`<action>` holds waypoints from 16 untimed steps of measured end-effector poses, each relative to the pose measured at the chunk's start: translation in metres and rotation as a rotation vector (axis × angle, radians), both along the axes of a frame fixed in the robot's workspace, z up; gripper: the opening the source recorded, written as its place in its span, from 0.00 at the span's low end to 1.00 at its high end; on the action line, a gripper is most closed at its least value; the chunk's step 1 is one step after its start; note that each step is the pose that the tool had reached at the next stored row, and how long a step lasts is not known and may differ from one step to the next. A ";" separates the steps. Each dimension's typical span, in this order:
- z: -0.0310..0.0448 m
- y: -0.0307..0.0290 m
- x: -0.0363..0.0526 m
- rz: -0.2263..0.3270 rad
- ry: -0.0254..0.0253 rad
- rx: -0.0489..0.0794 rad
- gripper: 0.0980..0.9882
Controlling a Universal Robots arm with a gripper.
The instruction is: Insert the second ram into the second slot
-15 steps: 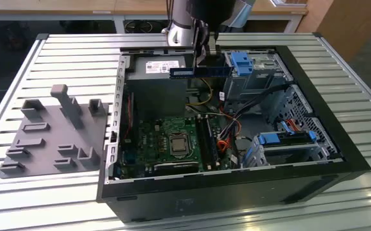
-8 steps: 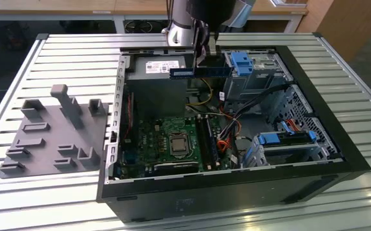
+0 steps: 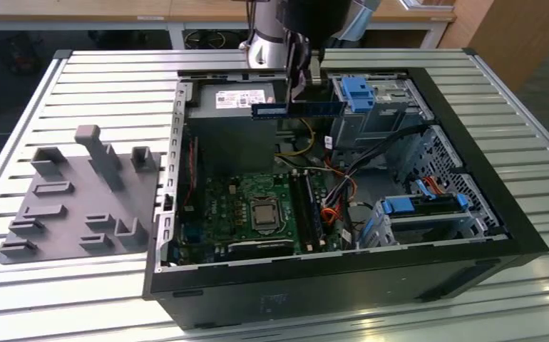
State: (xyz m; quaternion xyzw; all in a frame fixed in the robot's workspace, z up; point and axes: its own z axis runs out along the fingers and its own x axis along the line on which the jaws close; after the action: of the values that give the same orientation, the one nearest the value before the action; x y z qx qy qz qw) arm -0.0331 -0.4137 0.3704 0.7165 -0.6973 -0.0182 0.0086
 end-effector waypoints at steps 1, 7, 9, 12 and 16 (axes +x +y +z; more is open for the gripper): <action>0.0000 -0.0007 0.0000 0.000 0.0000 0.000 0.04; 0.0000 -0.0047 0.0000 0.000 0.0000 0.000 0.04; 0.0000 -0.0056 0.0000 0.000 0.0000 0.000 0.04; 0.0000 -0.0065 0.0000 0.000 0.0001 0.000 0.04; -0.0001 -0.0073 0.0000 0.000 0.0000 0.000 0.04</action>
State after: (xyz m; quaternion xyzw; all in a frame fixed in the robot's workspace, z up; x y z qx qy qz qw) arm -0.0331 -0.4210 0.3703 0.7165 -0.6973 -0.0181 0.0088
